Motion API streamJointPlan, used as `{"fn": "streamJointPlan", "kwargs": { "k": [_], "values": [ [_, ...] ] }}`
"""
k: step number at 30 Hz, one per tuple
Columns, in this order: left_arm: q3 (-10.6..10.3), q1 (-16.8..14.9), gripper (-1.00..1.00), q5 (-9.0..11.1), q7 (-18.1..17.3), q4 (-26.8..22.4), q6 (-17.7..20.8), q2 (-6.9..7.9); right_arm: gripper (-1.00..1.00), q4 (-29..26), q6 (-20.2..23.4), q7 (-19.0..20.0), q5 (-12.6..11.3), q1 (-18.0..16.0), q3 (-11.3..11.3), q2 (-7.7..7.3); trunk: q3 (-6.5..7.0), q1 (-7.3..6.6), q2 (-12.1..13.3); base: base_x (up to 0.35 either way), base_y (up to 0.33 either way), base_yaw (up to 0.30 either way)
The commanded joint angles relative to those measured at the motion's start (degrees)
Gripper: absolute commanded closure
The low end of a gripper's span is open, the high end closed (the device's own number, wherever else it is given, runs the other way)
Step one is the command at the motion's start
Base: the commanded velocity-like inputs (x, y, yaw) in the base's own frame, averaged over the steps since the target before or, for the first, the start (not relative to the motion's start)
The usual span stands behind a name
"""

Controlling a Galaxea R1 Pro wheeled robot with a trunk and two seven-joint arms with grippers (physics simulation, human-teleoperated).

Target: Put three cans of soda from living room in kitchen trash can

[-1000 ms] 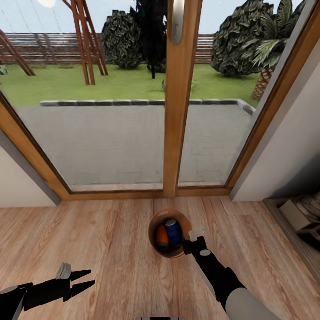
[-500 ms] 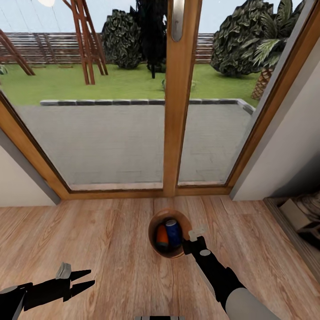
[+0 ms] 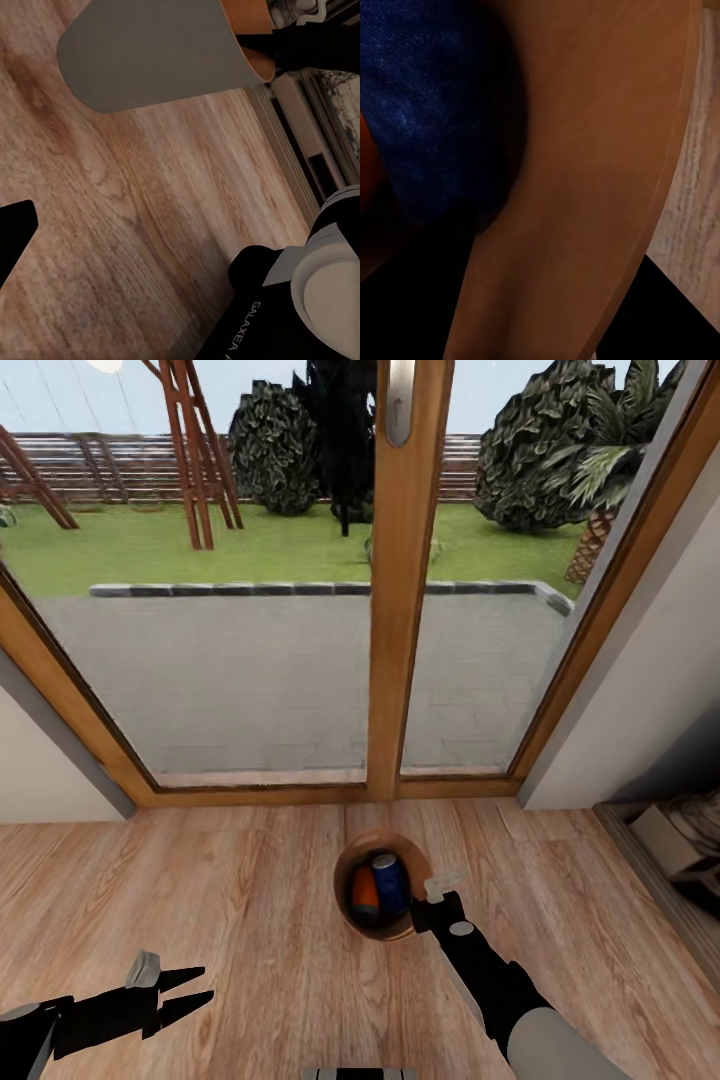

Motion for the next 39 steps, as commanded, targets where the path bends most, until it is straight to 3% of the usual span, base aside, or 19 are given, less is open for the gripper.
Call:
{"fn": "streamJointPlan", "kwargs": {
  "k": [1, 8, 16, 20, 29, 33, 39],
  "values": [
    [0.0, 0.0, -1.00, 0.0, 0.0, 0.0, 0.0, 0.00, 1.00, -0.1, 0.0, 0.2, 0.0, 0.0, 0.0, 0.01, 0.01, -0.01, 0.0, 0.000, 0.000, 0.000],
    [0.0, 0.0, -1.00, 0.0, 0.0, 0.0, 0.0, 0.00, 1.00, -0.1, 0.0, 0.2, 0.0, 0.0, 0.0, 0.01, -0.71, 0.87, -1.6, 0.000, 0.000, 0.000],
    [0.0, 0.0, -1.00, 0.0, 0.0, 0.0, 0.0, 0.00, 1.00, -0.1, 0.0, 0.2, 0.0, 0.0, 0.0, 0.05, -0.71, 0.87, -1.6, 0.000, 0.000, 0.000],
    [0.0, 0.0, -1.00, 0.0, 0.0, 0.0, 0.0, 0.00, 1.00, -0.1, 0.0, 0.2, 0.0, 0.0, 0.0, 0.07, -1.43, 1.75, -3.2, 0.000, 0.000, 0.000],
    [0.0, 0.0, -1.00, 0.0, 0.0, 0.0, 0.0, 0.00, 1.00, -0.1, 0.0, 0.2, 0.0, 0.0, 0.0, 0.10, -1.43, 1.75, -3.2, 0.000, 0.000, 0.000],
    [0.0, 0.0, -1.00, 0.0, 0.0, 0.0, 0.0, 0.00, 1.00, -0.1, 0.0, 0.2, 0.0, 0.0, 0.0, 0.10, -2.15, 2.63, -4.8, 0.000, 0.000, 0.000],
    [0.0, 0.0, -1.00, 0.0, 0.0, 0.0, 0.0, 0.00, 1.00, -0.1, 0.0, 0.2, 0.0, -0.1, 0.0, 0.10, -2.15, 2.63, -4.8, 0.000, 0.000, 0.000]
  ]
}}
